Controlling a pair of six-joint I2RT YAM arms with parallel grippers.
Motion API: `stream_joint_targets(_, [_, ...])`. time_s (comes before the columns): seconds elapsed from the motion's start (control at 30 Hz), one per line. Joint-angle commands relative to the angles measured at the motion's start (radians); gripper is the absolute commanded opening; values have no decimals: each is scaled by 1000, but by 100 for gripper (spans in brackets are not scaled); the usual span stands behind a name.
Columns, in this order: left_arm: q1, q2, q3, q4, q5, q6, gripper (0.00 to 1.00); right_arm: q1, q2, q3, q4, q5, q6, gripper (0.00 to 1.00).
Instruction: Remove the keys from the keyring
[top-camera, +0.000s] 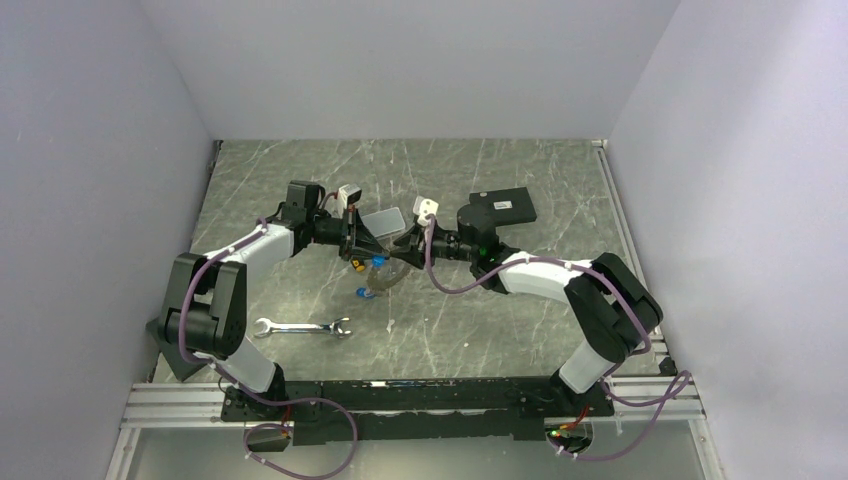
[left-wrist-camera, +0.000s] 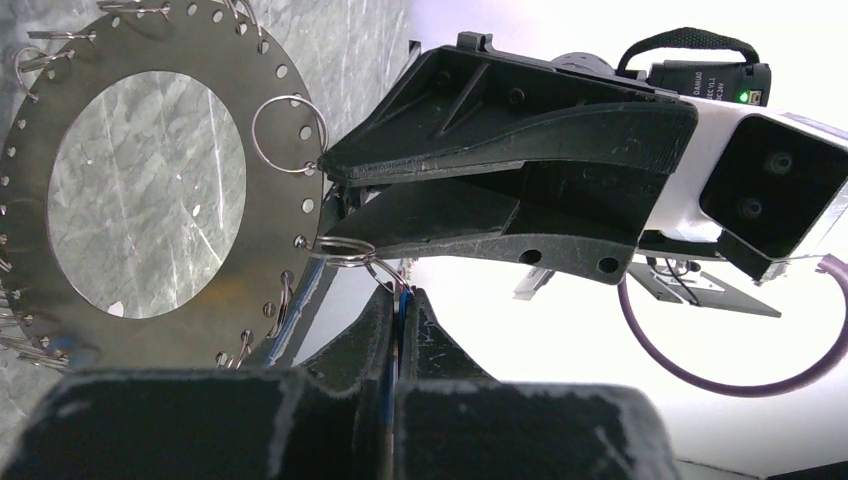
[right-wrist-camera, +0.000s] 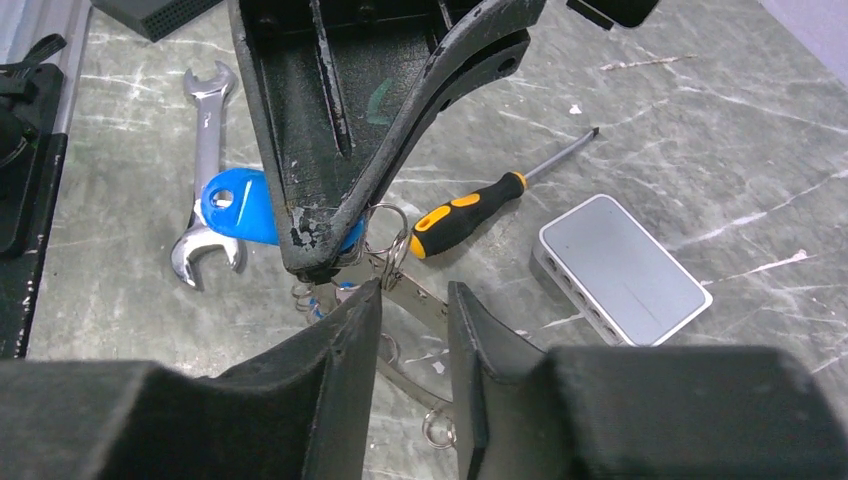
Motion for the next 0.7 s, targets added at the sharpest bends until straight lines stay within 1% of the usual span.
stream_joint_targets(0.0, [0, -39, 4, 14, 49, -5, 0, 2, -13, -10, 65, -48, -16, 37])
stream_joint_targets(0.1, [-1, -37, 6, 12, 46, -2, 0, 5, -14, 1, 54, -51, -19, 39])
stream_joint_targets(0.33, [-1, -31, 5, 15, 45, -5, 0, 8, 4, 55, 11, -11, 22, 38])
stream_joint_targets(0.4, [-1, -33, 3, 18, 43, -7, 0, 10, 5, 57, 10, -7, 30, 36])
stream_joint_targets(0.5, [-1, -32, 3, 18, 43, -7, 0, 11, 6, 64, 5, 7, 39, 30])
stream_joint_targets(0.6, [-1, -30, 4, 18, 45, -7, 0, 11, 8, 70, -2, -7, 38, 30])
stream_joint_targets(0.67, [0, -28, 6, 21, 45, -9, 0, 11, 10, 70, -3, -25, 34, 31])
